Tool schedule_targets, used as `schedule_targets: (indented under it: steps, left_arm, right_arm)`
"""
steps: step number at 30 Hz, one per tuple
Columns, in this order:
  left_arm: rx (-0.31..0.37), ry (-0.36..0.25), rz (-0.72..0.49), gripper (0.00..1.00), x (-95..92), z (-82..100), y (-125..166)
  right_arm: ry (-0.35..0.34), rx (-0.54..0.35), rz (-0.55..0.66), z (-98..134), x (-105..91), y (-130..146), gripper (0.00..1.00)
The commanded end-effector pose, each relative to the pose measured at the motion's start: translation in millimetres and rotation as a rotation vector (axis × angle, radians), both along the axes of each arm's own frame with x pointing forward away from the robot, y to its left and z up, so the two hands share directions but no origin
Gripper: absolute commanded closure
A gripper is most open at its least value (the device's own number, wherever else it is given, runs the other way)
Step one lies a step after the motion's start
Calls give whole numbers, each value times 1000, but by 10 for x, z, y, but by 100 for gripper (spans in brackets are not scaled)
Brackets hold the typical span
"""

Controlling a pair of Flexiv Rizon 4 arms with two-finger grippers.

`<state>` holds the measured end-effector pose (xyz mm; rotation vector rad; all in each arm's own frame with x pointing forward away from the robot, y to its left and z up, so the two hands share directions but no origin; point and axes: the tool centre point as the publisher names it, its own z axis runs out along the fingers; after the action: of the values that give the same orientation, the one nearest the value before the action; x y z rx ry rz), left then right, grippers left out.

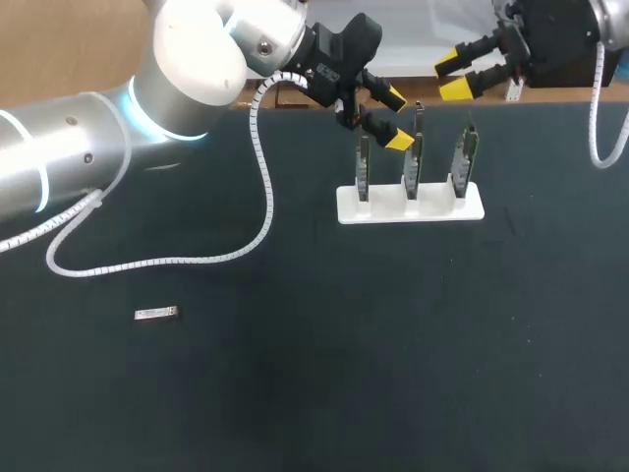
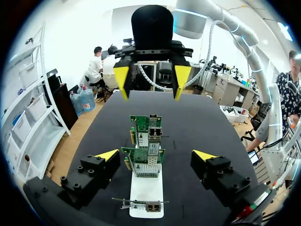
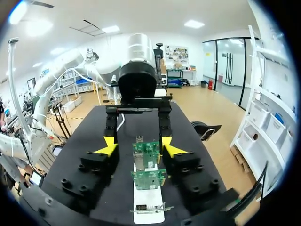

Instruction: Pick up the optical module with the left hand, and insert it into the network port with the right hand.

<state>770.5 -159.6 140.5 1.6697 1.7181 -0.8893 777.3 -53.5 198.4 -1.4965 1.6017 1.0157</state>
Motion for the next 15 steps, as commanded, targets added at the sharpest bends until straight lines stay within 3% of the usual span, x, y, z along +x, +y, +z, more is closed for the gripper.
schedule_targets:
  steps: [1, 15]
  left_arm:
    - [4, 2, 0, 0, 11, 3, -10]
    - [4, 2, 0, 0, 11, 3, -10]
  right_arm:
    - [-10, 10, -4, 26, -56, 47, 100]
    - [-20, 3, 37, 4, -43, 234, 100]
